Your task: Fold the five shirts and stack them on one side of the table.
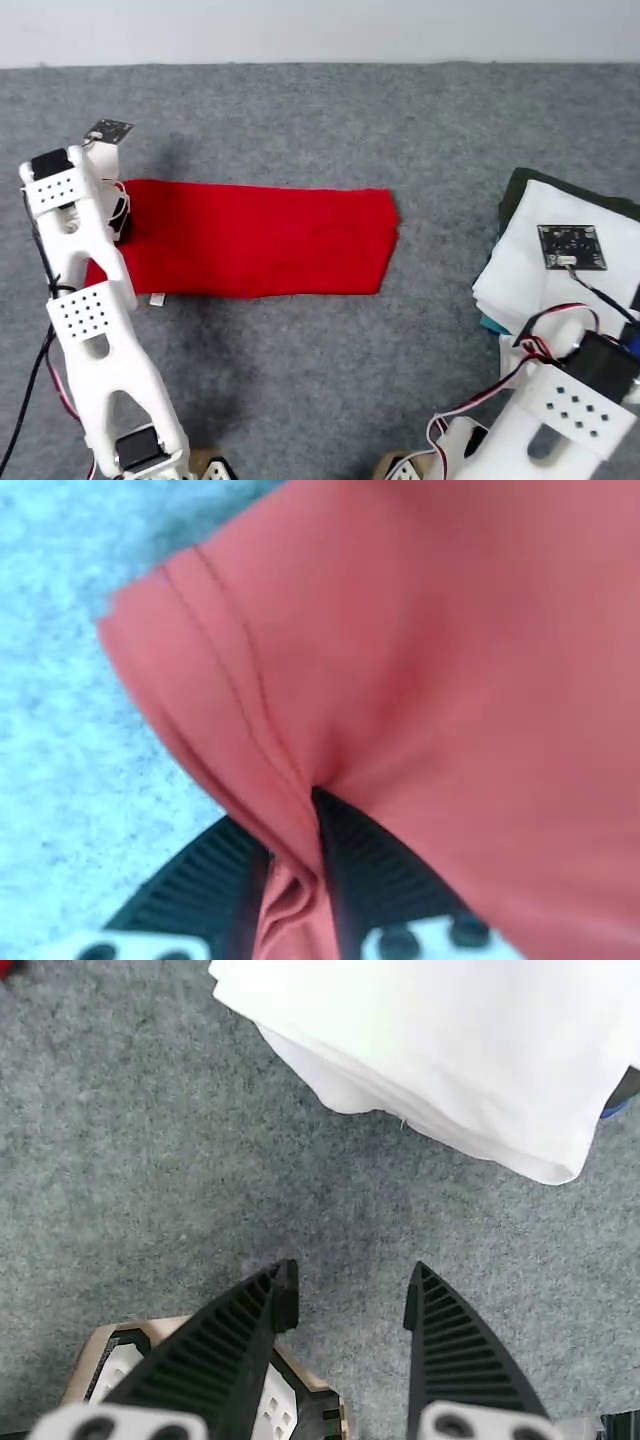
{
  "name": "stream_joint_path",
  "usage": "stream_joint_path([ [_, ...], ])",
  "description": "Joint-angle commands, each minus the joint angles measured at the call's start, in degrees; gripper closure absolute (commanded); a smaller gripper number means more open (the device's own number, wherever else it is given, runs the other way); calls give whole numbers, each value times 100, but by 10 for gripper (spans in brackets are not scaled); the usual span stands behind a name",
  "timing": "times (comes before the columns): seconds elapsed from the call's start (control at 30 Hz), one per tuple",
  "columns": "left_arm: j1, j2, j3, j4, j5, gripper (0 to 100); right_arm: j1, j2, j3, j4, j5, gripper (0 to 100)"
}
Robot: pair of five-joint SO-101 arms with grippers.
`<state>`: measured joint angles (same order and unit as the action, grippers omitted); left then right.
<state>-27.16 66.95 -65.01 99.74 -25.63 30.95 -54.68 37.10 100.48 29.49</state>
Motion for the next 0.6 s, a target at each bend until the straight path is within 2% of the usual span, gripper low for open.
stream_joint_path([
  [0.0,-299,-299,-31,97,343,987,40,-75,-44,189,-18,822],
  [0.1,-167,-826,347,97,457,987,40,-75,-44,189,-18,822],
  [0.23,141,-1855,1473,97,457,987,40,-75,-35,189,-18,822],
  [0.4,738,-3349,3204,70,466,987,40,-75,-18,189,-18,822],
  [0.57,1424,-4484,4013,70,659,987,40,-75,-18,189,-18,822],
])
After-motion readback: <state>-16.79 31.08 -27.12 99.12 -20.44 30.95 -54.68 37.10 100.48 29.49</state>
